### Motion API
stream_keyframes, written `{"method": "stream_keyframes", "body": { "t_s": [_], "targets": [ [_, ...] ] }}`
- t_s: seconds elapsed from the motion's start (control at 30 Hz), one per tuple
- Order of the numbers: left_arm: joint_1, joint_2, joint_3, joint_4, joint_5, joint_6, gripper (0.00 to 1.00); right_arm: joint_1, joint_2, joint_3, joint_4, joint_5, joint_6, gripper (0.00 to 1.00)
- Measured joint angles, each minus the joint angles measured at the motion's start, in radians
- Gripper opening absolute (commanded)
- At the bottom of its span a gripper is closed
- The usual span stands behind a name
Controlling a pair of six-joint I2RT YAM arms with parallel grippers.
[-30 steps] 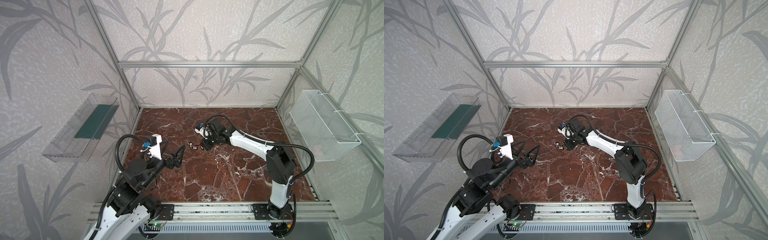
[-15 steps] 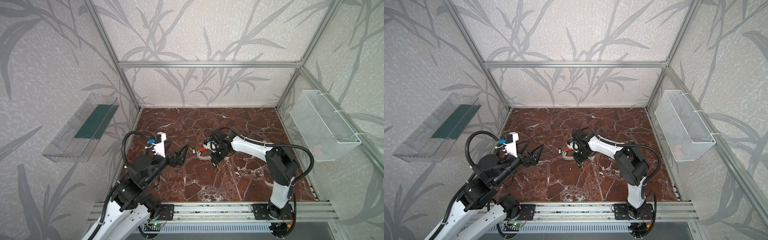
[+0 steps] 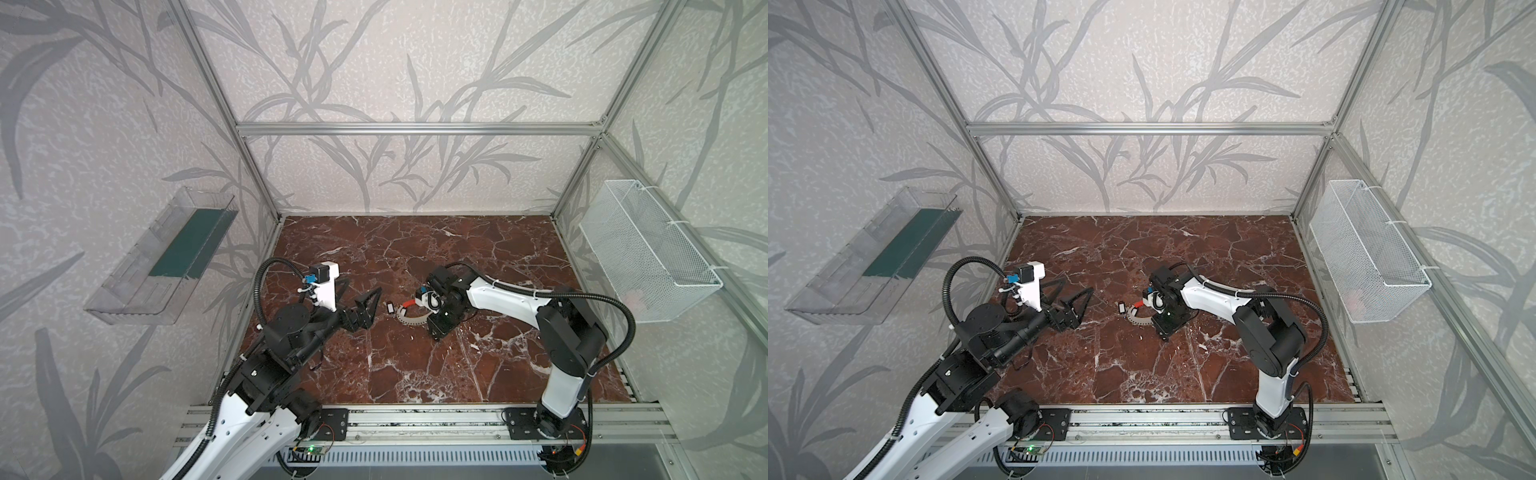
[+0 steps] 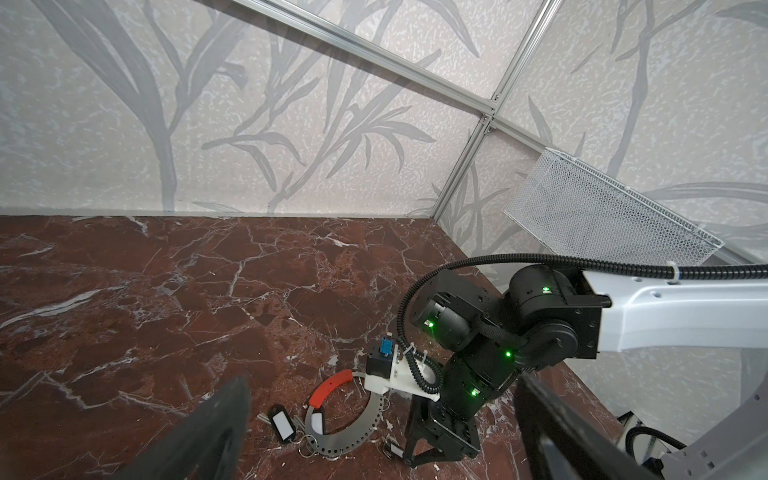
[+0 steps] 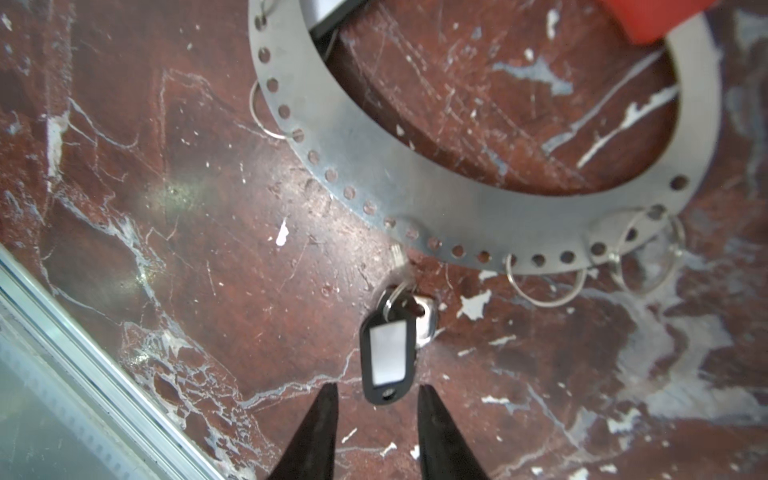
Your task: Put the keys on the keyring
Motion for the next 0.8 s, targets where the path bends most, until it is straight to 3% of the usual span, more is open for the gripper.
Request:
{"method": "stream_keyframes", "body": {
  "t_s": [0.23, 0.37, 0.53, 0.6, 0.63, 0.67, 0.8],
  "targets": [
    [0.000, 0.019, 0.000, -0.003, -0.053, 0.001, 0.99, -0.041, -0.158, -0.081, 0.045, 0.054, 0.058, 0.39],
    [0.000, 0.055, 0.000, -0.011, -0.133, 0.000, 0.99, -0.073, -0.297, -0.164, 0.108, 0.135, 0.096, 0.45],
    [0.000, 0.130, 0.000, -0.025, -0.299, -0.003, 0.99, -0.131, -0.488, -0.299, 0.216, 0.281, 0.130, 0.63],
    [0.000, 0.165, 0.000, -0.026, -0.380, -0.002, 0.99, -0.169, -0.568, -0.370, 0.284, 0.342, 0.143, 0.75],
    [0.000, 0.187, -0.001, -0.027, -0.428, 0.002, 0.99, -0.193, -0.608, -0.410, 0.324, 0.374, 0.146, 0.83],
    [0.000, 0.208, -0.002, -0.027, -0.471, 0.008, 0.99, -0.218, -0.649, -0.453, 0.365, 0.409, 0.147, 1.00],
    [0.019, 0.304, -0.013, -0.003, -0.621, 0.067, 0.99, -0.290, -0.757, -0.591, 0.534, 0.556, 0.137, 0.99]
  ]
}}
